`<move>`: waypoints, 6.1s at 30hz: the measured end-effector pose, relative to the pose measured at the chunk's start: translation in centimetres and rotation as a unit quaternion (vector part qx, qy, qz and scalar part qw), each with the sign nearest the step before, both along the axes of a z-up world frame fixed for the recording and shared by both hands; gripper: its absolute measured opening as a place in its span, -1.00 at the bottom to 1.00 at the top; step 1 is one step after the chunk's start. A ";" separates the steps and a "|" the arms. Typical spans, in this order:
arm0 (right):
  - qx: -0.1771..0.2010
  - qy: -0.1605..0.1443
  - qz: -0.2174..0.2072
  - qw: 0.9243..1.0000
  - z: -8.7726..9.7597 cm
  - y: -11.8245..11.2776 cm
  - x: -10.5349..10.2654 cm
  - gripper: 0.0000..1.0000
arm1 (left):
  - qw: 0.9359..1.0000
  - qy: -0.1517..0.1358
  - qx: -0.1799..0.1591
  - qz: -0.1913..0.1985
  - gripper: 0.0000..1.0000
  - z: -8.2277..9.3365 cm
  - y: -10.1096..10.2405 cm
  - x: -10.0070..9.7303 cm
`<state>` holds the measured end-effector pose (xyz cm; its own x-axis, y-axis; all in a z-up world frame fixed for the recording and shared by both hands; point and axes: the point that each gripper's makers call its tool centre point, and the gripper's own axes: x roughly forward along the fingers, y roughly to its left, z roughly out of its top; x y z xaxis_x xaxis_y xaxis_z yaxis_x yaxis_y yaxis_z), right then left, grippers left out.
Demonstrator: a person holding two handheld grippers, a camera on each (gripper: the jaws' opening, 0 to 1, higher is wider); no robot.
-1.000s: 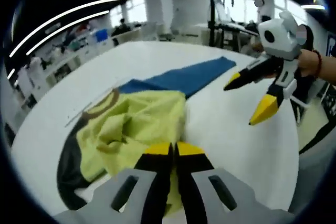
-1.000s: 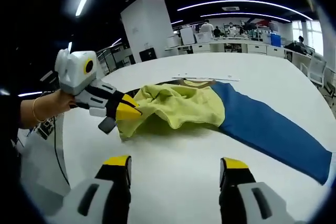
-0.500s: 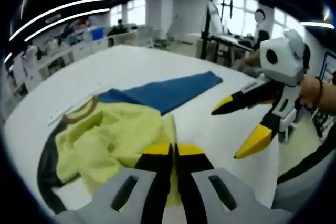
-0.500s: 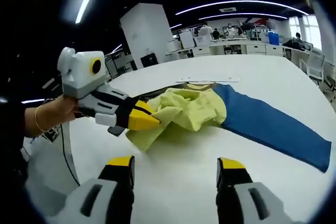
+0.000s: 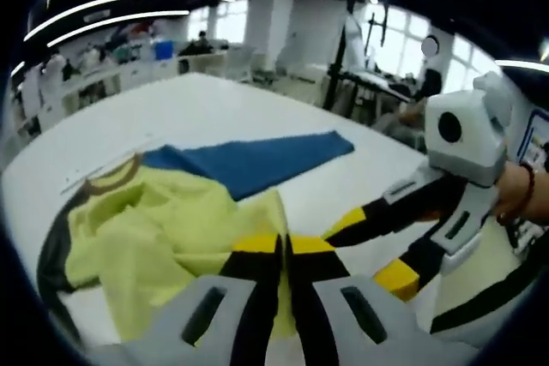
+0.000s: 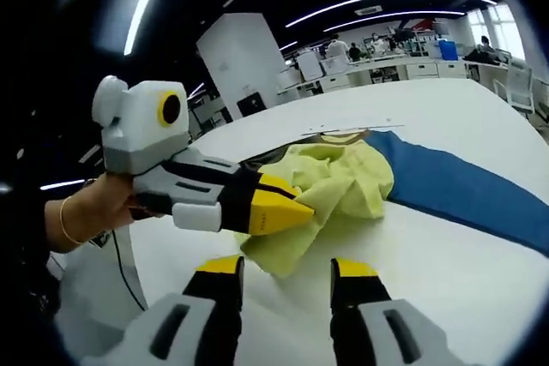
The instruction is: Fold the garment on the visible template until the final outline fits inside the template.
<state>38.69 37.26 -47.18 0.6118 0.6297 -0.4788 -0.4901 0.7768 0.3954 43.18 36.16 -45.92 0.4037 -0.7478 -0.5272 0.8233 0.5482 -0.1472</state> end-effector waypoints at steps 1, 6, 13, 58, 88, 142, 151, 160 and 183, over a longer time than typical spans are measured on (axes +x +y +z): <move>0.001 0.002 -0.002 1.000 -0.1 0.0 0.0 -0.35 | 1.000 0.002 -0.001 0.002 -1.00 -0.1 -0.1 0.0; -0.005 0.019 -0.013 1.000 -0.9 -0.1 0.3 -0.53 | 1.000 0.005 -0.005 0.008 -1.00 -0.2 -0.2 0.0; 0.013 0.036 -0.016 0.999 -1.2 0.4 0.3 -0.75 | 1.000 0.007 -0.009 0.016 -1.00 -0.4 -0.4 0.0; -0.010 0.037 -0.075 0.996 -0.1 -5.6 0.4 -1.00 | 0.985 -0.074 0.058 0.146 -0.10 1.5 14.4 4.4; -0.002 0.040 -0.154 0.987 1.5 -9.6 3.4 -1.00 | 0.977 0.006 0.138 0.160 -0.48 -7.3 18.2 0.4; -0.092 0.080 -0.117 0.986 -2.1 -10.0 1.4 -1.00 | 0.993 -0.006 0.116 0.035 -0.95 -7.4 5.8 4.2; -0.102 0.088 -0.117 0.984 -2.7 -9.9 1.1 -1.00 | 0.989 -0.045 0.140 0.022 -0.60 -6.5 5.8 3.6; -0.096 0.088 -0.119 0.984 -2.6 -9.9 1.1 -1.00 | 0.991 -0.064 0.109 0.051 -0.09 -3.5 7.1 3.2; -0.089 0.086 -0.120 0.985 -2.6 -9.9 1.0 -1.00 | 0.967 0.032 0.018 0.254 -0.33 -4.9 11.6 1.3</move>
<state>39.68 27.35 -49.76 0.6333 0.3730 -0.6781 -0.2210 0.9269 0.3034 44.51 47.81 -50.85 0.6793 -0.4429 -0.5851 0.4374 0.8846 -0.1619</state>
